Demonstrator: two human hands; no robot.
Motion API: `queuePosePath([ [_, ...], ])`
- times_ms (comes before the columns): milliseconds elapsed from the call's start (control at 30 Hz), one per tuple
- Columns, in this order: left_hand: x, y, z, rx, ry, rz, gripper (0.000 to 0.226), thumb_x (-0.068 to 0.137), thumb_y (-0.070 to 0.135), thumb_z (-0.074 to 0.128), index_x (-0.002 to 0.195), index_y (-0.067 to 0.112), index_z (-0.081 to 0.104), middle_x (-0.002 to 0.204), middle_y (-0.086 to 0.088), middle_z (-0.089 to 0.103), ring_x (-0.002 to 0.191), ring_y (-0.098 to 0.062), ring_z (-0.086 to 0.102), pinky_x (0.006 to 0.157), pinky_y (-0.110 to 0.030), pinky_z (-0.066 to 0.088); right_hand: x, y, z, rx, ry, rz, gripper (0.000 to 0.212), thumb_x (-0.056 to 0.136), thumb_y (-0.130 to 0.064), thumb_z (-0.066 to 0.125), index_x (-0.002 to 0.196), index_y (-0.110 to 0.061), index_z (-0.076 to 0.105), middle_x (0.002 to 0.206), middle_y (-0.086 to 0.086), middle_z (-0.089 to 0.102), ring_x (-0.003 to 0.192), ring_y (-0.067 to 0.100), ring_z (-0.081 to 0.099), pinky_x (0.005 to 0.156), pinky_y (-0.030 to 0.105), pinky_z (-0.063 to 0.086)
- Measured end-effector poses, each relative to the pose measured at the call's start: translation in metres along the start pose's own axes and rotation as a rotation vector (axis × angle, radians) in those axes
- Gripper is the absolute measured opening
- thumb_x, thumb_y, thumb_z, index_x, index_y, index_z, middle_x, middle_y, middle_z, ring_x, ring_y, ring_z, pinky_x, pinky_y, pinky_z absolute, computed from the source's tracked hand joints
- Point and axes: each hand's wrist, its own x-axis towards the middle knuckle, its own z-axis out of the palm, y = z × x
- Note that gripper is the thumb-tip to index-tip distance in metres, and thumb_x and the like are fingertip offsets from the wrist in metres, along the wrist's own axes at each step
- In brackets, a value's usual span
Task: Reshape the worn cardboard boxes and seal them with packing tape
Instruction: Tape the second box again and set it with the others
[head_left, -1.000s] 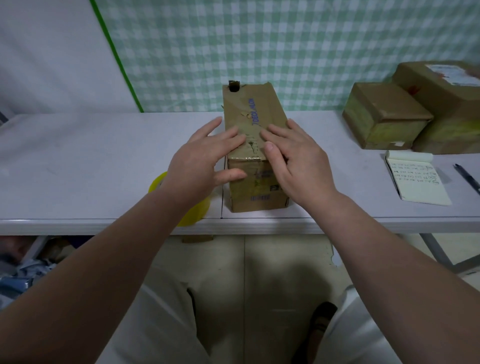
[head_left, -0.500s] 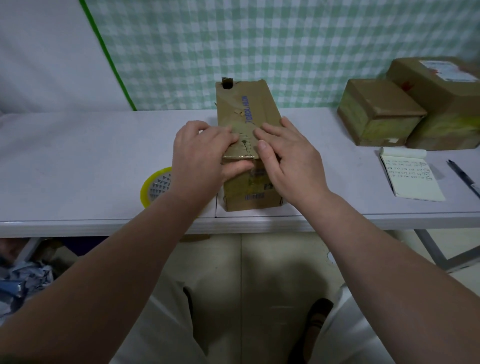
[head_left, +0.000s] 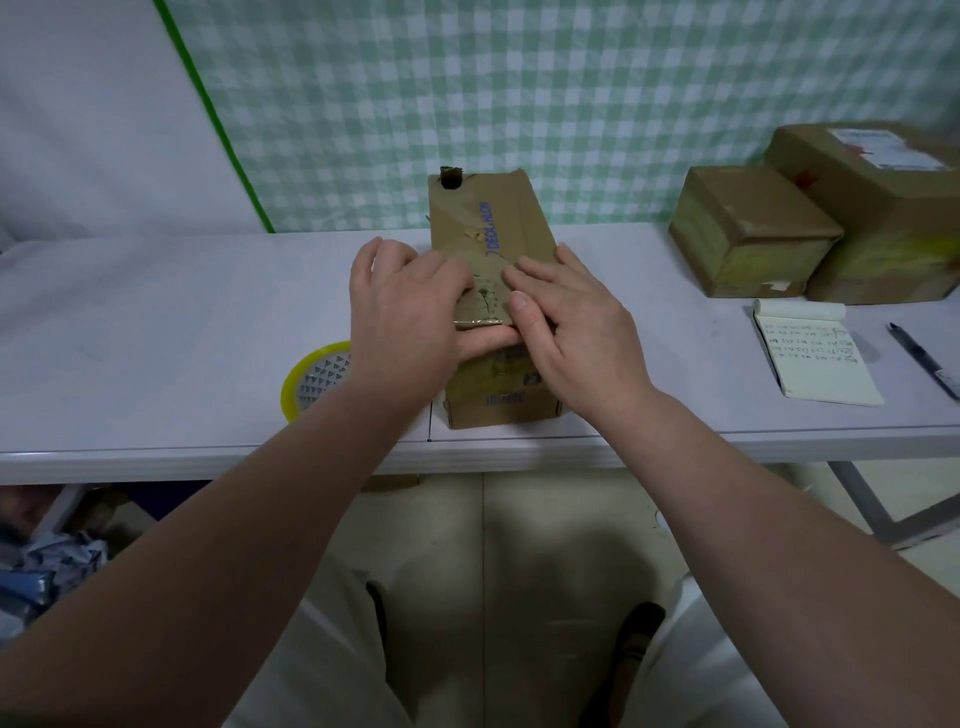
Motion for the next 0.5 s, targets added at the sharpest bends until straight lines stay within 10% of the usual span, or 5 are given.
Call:
queuePosePath([
  [300, -0.01, -0.001, -0.004, 0.049, -0.186, -0.001, 0.079, 0.057, 0.08, 0.049, 0.089, 0.009, 0.061, 0.081, -0.005, 0.064, 0.078, -0.029, 0.053, 0.082, -0.039, 0.035, 0.0, 0.0, -0.002, -0.008, -0.025, -0.004, 0.04, 0.099, -0.037, 0.042, 0.131, -0.02, 0.059, 0.141, -0.003, 0.052, 0.143, 0.019, 0.027, 0.106, 0.018, 0.019],
  [500, -0.004, -0.02, -0.019, -0.349, -0.321, -0.128, 0.065, 0.068, 0.061, 0.063, 0.113, 0.014, 0.068, 0.114, 0.0, 0.067, 0.098, -0.027, 0.045, 0.082, -0.031, 0.038, -0.001, -0.001, -0.004, -0.019, -0.039, -0.005, 0.038, 0.1, -0.036, 0.044, 0.133, -0.022, 0.057, 0.143, -0.004, 0.05, 0.144, 0.017, 0.025, 0.105, 0.018, 0.018],
])
